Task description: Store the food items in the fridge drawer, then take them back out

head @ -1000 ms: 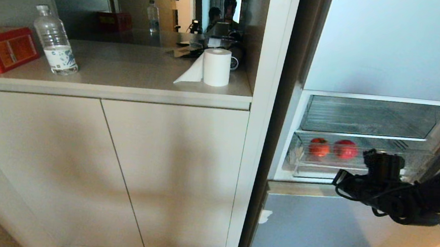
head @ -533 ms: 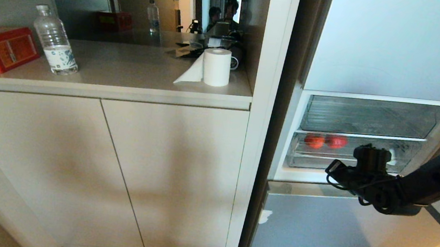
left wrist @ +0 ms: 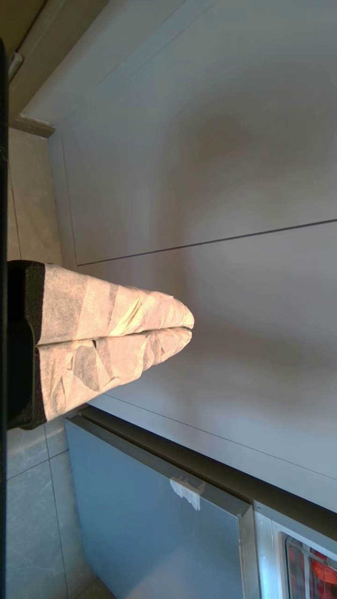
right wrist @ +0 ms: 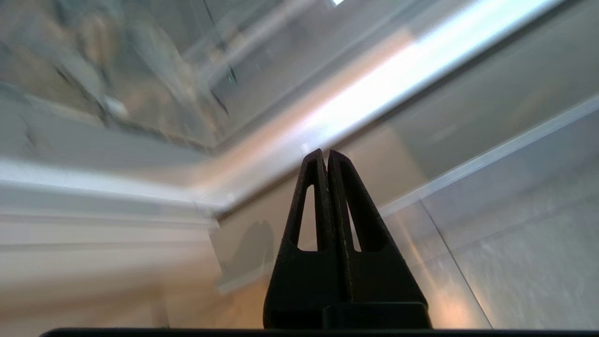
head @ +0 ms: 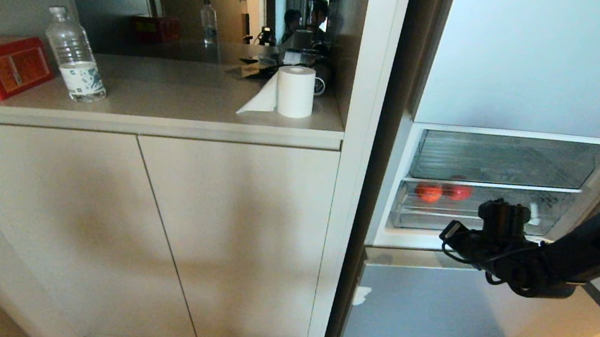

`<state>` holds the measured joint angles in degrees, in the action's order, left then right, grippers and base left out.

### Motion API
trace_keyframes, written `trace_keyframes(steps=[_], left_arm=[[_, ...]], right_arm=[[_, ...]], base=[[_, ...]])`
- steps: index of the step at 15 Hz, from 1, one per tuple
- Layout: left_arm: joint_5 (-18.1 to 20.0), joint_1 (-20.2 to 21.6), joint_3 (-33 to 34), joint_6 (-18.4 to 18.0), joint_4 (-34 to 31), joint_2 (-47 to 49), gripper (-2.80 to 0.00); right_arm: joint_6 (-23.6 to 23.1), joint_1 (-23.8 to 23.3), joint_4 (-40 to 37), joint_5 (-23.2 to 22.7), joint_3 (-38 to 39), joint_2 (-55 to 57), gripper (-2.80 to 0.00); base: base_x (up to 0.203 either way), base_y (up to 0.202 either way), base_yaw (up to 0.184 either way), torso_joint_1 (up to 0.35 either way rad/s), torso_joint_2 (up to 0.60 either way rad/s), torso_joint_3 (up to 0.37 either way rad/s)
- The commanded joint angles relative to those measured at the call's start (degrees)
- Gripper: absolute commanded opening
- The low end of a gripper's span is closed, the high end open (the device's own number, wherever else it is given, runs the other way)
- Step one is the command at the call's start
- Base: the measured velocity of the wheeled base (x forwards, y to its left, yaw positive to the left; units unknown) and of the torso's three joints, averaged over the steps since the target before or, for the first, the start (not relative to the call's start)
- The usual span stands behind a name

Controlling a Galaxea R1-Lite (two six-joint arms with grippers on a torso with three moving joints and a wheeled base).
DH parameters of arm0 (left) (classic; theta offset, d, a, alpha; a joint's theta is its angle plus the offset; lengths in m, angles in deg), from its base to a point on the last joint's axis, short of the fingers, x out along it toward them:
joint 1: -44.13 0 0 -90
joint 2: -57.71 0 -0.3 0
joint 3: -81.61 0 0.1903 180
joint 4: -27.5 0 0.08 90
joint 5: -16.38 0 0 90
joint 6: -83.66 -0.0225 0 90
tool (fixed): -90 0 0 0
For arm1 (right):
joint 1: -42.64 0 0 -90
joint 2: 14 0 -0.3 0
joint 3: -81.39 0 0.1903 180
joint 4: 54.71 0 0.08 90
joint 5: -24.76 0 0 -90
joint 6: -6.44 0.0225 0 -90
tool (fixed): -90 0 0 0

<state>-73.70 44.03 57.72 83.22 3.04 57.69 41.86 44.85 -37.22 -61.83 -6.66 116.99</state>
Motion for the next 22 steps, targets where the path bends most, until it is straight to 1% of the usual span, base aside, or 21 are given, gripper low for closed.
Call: trace_keyframes(steps=[1,2,4,8,11,13,16,20,22], left_arm=[[0.0,0.0,0.0,0.0,0.0,0.0,-2.8],[0.0,0.0,0.0,0.0,0.0,0.0,-2.8],[0.0,0.0,0.0,0.0,0.0,0.0,-2.8],[0.0,0.0,0.0,0.0,0.0,0.0,-2.8],[0.0,0.0,0.0,0.0,0.0,0.0,-2.8],[0.0,0.0,0.0,0.0,0.0,0.0,-2.8],[0.0,0.0,0.0,0.0,0.0,0.0,-2.8],[0.0,0.0,0.0,0.0,0.0,0.0,-2.8],[0.0,0.0,0.0,0.0,0.0,0.1,-2.8]], right_arm=[[0.2,0.0,0.2,0.0,-2.6,1.1,-2.8],[0.2,0.0,0.0,-0.1,-3.3,1.2,-2.8],[0.1,0.0,-0.1,0.0,-2.5,0.6,-2.8],[-0.1,0.0,0.1,-0.2,4.2,-4.9,-2.8],[-0.1,0.0,0.2,-0.2,5.7,-5.6,-2.8],[0.0,-0.2,0.2,-0.4,3.9,-4.1,-2.8],[0.1,-1.1,0.2,-0.5,-2.9,0.7,-2.8],[-0.1,-1.3,0.0,-0.9,-8.8,5.1,-2.8],[0.0,-1.2,0.0,-0.9,-9.7,5.9,-2.8]], base=[[0.0,0.0,0.0,0.0,0.0,0.0],[0.0,0.0,0.0,0.0,0.0,0.0],[0.0,0.0,0.0,0.0,0.0,0.0],[0.0,0.0,0.0,0.0,0.0,0.0],[0.0,0.0,0.0,0.0,0.0,0.0],[0.0,0.0,0.0,0.0,0.0,0.0],[0.0,0.0,0.0,0.0,0.0,0.0],[0.0,0.0,0.0,0.0,0.0,0.0],[0.0,0.0,0.0,0.0,0.0,0.0]])
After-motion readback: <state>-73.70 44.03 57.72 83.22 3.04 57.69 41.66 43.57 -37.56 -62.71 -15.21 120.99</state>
